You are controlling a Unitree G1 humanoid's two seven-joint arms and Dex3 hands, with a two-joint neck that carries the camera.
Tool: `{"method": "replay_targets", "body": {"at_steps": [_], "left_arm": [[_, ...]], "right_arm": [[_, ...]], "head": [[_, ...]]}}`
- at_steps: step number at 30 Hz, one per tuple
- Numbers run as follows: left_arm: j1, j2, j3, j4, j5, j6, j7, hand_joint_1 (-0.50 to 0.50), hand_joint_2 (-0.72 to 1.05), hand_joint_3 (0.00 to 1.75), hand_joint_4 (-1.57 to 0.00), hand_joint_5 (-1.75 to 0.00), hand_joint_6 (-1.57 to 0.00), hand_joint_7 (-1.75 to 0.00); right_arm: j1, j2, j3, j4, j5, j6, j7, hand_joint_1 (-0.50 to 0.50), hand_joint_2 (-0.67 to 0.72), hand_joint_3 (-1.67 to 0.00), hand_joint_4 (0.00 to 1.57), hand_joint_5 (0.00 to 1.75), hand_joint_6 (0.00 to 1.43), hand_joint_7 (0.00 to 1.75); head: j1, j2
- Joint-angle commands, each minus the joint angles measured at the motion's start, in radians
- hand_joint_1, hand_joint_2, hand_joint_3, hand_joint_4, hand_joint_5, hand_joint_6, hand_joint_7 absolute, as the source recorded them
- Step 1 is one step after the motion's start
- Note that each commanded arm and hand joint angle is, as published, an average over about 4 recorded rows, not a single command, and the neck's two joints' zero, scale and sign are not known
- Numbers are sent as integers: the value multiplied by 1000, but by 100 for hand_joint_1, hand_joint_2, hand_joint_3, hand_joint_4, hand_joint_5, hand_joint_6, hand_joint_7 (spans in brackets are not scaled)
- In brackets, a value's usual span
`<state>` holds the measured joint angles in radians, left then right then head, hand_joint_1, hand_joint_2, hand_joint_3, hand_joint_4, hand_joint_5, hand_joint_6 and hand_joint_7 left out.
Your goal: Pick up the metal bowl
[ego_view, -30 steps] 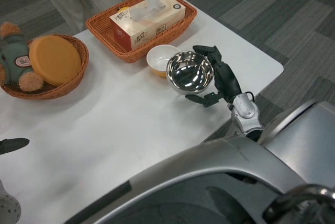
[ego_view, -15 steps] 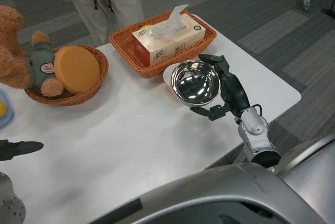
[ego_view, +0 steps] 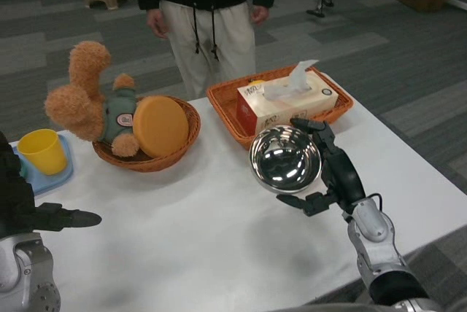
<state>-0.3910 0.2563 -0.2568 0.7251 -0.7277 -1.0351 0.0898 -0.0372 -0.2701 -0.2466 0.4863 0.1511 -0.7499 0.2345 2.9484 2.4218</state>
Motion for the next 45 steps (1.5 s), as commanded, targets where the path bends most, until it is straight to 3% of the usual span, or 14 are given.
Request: {"method": "replay_targets", "body": {"at_steps": [1,6,14,18,23,25,29,38,45], "left_arm": [[6,9,2,-6,-1,0,-1,-50,-72,9,0,0,0,0],[6,7,6,-6,-1,-3,-1,-50,-70,9,0,0,0,0],[9,5,11,-7,0,-8,-1,-50,-68,9,0,0,0,0],[9,5,8,-7,1,-8,-1,-50,-64,9,0,0,0,0],[9,4,5,-7,1,-8,-1,-50,-68,9,0,0,0,0],[9,3,6,-7,1,-8,-1,-50,-66,9,0,0,0,0],[9,3,7,-7,2,-8,-1,-50,-66,9,0,0,0,0],[4,-1,1,-1,4,-8,-1,-50,-70,9,0,0,0,0],[4,-2,0,-1,4,-8,-1,-50,-64,9,0,0,0,0]], "right_arm": [[-42,-5,42,22,2,3,-7,-46,-60,-143,140,160,113,161],[-79,-2,95,47,-16,2,-26,-46,-54,-143,140,165,111,161],[-134,-1,197,123,-20,0,-55,-46,-57,-135,143,165,111,161],[-160,6,224,158,-21,-9,-60,-46,-57,-143,141,165,114,161],[-194,12,254,202,-26,-19,-61,-46,-57,-139,143,165,114,168],[-203,11,270,220,-24,-20,-64,-46,-54,-139,143,165,114,166],[-216,9,295,244,-20,-21,-70,-45,-60,-143,143,165,114,161],[-233,9,337,278,-13,-28,-78,-46,-56,-139,143,165,114,164],[-233,9,341,281,-11,-28,-80,-46,-54,-143,143,165,114,166]], "head": [[44,23],[88,55],[161,95],[189,112],[227,126],[232,126],[226,118],[209,109],[208,105]]}}
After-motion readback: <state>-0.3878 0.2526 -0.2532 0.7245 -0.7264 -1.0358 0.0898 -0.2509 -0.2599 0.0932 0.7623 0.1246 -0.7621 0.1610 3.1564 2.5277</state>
